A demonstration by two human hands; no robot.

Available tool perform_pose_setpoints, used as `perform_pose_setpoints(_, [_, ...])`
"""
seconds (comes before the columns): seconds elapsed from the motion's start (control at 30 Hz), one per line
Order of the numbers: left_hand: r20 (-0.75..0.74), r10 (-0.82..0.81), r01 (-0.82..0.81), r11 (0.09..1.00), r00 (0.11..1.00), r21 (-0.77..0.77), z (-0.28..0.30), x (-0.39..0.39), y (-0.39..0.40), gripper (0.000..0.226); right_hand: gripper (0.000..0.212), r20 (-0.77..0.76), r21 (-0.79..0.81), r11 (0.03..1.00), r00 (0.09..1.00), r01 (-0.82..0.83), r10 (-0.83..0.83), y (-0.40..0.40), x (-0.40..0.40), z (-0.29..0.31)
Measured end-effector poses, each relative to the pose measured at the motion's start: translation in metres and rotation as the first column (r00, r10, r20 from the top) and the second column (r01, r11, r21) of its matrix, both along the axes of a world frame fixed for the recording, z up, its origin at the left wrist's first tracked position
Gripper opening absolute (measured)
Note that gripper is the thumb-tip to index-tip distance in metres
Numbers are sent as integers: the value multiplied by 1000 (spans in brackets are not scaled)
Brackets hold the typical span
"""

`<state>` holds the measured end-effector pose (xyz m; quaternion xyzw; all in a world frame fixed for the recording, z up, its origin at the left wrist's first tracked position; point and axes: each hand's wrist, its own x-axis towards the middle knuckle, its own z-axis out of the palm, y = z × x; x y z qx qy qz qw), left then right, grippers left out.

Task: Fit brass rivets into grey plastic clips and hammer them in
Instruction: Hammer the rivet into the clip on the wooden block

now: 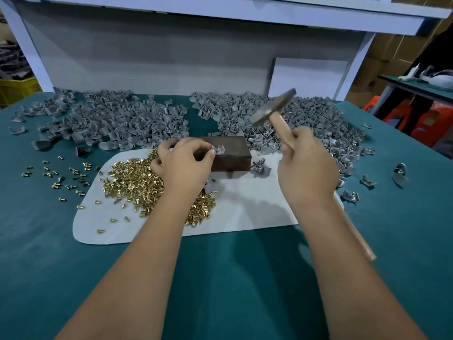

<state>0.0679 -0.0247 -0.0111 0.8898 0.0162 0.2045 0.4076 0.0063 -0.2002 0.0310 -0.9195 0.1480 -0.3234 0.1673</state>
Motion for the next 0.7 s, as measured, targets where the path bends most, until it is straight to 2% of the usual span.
perform_pose_setpoints(0.07, [7,14,-14,1000,1000,-3,-1,1,-1,7,14,79,-47,997,995,-61,64,12,-5,8])
perform_pose_setpoints(0.13, [14,29,-29,1000,999,-8,-2,1,-2,9,21,61,-128,988,993,-89,97,25,-9,12])
perform_pose_setpoints(0.23, [46,60,-58,998,997,-30,-2,3,-4,10,46,-12,-259,960,994,-104,104,37,-12,13])
perform_pose_setpoints(0.3, [82,86,-83,996,993,-36,-4,4,-4,8,56,0,-310,946,995,-93,98,40,-14,15])
perform_pose_setpoints(0.43, [109,76,-77,997,991,13,-5,3,-3,8,57,70,-333,942,995,-45,72,44,-14,22])
perform_pose_setpoints(0.7, [76,60,-63,997,995,44,-6,5,0,12,54,-37,-366,927,996,-84,76,43,-3,39])
